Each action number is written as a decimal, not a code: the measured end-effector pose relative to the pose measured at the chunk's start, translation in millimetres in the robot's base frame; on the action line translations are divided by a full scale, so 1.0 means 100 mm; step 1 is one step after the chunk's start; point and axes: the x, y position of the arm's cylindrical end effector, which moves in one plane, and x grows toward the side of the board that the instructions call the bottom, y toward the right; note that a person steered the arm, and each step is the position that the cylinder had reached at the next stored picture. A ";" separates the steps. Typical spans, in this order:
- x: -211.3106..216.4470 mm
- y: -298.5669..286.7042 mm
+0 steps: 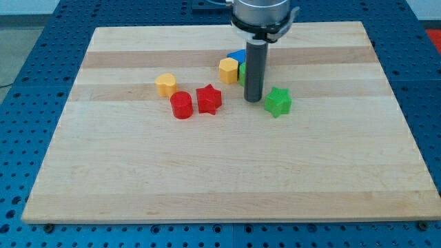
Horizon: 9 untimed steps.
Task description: Push a group of blocks to the left side of the board
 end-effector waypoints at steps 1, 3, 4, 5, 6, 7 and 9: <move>0.00 -0.16; 0.00 -0.43; 0.00 -0.59; 0.00 -0.66; 0.00 -0.69; 0.02 -0.69; 0.04 -0.97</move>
